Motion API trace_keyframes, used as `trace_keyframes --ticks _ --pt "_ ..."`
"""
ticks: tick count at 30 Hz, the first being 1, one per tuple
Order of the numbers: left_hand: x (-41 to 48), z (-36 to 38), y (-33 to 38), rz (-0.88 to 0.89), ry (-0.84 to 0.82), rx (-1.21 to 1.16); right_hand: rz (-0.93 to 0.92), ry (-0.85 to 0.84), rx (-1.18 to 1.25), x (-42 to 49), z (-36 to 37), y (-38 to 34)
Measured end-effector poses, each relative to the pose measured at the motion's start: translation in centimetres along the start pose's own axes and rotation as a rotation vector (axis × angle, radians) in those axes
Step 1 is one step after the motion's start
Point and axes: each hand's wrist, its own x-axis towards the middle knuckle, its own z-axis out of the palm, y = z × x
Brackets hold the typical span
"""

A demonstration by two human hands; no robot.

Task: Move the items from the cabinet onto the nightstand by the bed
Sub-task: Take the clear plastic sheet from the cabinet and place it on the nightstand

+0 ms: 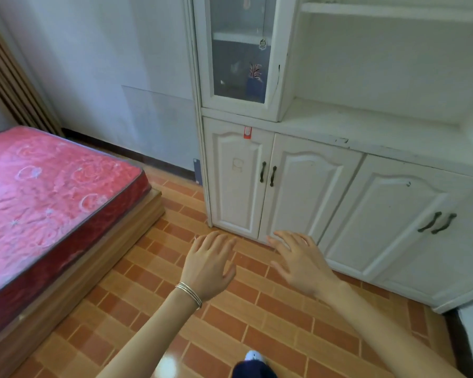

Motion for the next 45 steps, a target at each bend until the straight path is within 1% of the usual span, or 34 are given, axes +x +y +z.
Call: trace_keyframes --ticks 3,7,11,17,21,24,29,34,41,45 --pt "6.1 0.5 -1.3 0.022 0.013 0.022 0.005 0.028 -0.020 4.9 -0.4 3.9" --pt "14.5 0.9 -3.3 -0.002 0.045 0.046 -0.016 0.067 -0.048 11.3 -1.9 9.0" --pt "20.7 1.7 -3.9 -0.012 0.086 0.044 -0.029 0.070 -0.086 16.2 -2.5 13.1" --pt "27.5 4.0 -5.6 0.032 0.066 0.046 0.005 0.057 -0.090 20.9 -1.9 17.2" --pt "33.4 5.1 -8.0 0.106 0.093 0.025 0.044 0.087 -0.118 24.9 -1.9 20.5" --pt "38.9 5.1 -10.4 0.156 0.123 0.037 0.067 0.141 -0.149 29.0 -2.9 23.0" --pt "48.9 2.2 -13.5 0.232 0.240 0.059 0.080 0.278 -0.226 36.2 -7.4 26.2" --pt "58.1 -1.9 -15.1 0.351 0.363 0.119 0.087 0.415 -0.334 42.1 -12.5 28.9" --pt "66.2 -6.5 -14.8 0.478 0.584 0.137 0.108 0.557 -0.440 47.2 -19.8 32.1" --pt "69.0 -8.1 -14.2 0.510 0.655 0.195 0.126 0.625 -0.460 49.4 -22.8 34.1"
